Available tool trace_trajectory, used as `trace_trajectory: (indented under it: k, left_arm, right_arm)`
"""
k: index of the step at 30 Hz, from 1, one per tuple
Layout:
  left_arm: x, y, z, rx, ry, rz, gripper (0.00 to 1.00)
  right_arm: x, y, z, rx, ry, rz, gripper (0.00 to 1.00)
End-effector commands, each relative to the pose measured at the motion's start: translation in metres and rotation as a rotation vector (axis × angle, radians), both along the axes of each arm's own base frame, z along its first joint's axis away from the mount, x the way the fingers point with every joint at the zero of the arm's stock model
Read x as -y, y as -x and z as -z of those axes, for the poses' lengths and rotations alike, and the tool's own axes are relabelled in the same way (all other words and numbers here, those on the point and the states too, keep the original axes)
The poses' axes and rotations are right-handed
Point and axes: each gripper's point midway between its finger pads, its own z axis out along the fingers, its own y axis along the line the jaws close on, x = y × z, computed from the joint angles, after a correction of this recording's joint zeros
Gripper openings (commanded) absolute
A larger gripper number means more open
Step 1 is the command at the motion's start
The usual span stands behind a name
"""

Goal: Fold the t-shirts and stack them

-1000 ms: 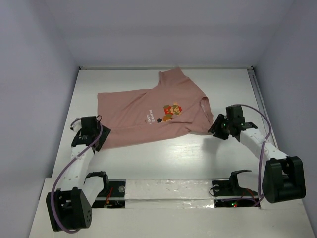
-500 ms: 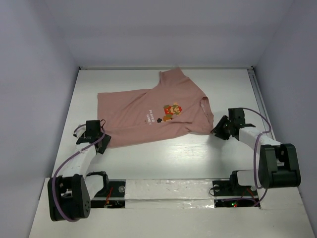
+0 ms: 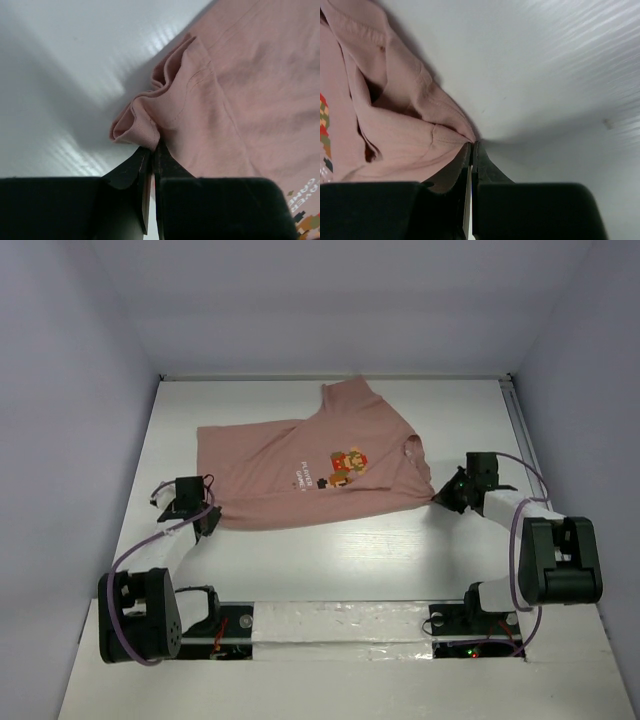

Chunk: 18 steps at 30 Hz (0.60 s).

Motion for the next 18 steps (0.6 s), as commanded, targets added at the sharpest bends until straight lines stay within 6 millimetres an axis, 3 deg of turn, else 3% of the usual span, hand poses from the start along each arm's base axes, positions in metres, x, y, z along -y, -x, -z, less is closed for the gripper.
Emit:
trace_trajectory:
  k: [1,5,9,13,14,15,17,18]
  left_arm:
    - [0.002,-0.001,0.012,-0.031,0.004,0.017,0.00]
    - [0.002,0.003,0.014,-0.042,-0.003,0.023,0.00]
    - [-0.001,0.006,0.002,-0.024,-0.018,0.016,0.00]
    - [-0.007,0.022,-0.006,-0.081,-0.046,-0.005,0.03]
    - [-0.005,0.025,-0.006,-0.081,-0.041,0.008,0.14]
    - [-0.003,0.022,-0.015,-0.041,-0.038,0.018,0.43]
    - [0.000,0.021,-0.025,-0.001,-0.012,0.005,0.68]
    - [0.001,0.022,-0.032,0.020,-0.007,-0.006,0.84]
  right_arm:
    - [0.031,-0.025,-0.024,0.076,0.096,0.060,0.03]
    - [0.047,-0.029,-0.036,0.100,0.138,0.064,0.04]
    - [0.047,-0.029,-0.028,0.060,0.143,0.053,0.08]
    - [0.050,-0.007,-0.016,-0.023,0.151,0.076,0.15]
    - [0.047,0.002,-0.019,-0.018,0.137,0.077,0.17]
    - [0.045,0.008,-0.021,-0.018,0.130,0.080,0.19]
    - [0.044,0.019,-0.029,-0.005,0.124,0.091,0.26]
    - [0.045,0.023,-0.032,-0.005,0.135,0.088,0.36]
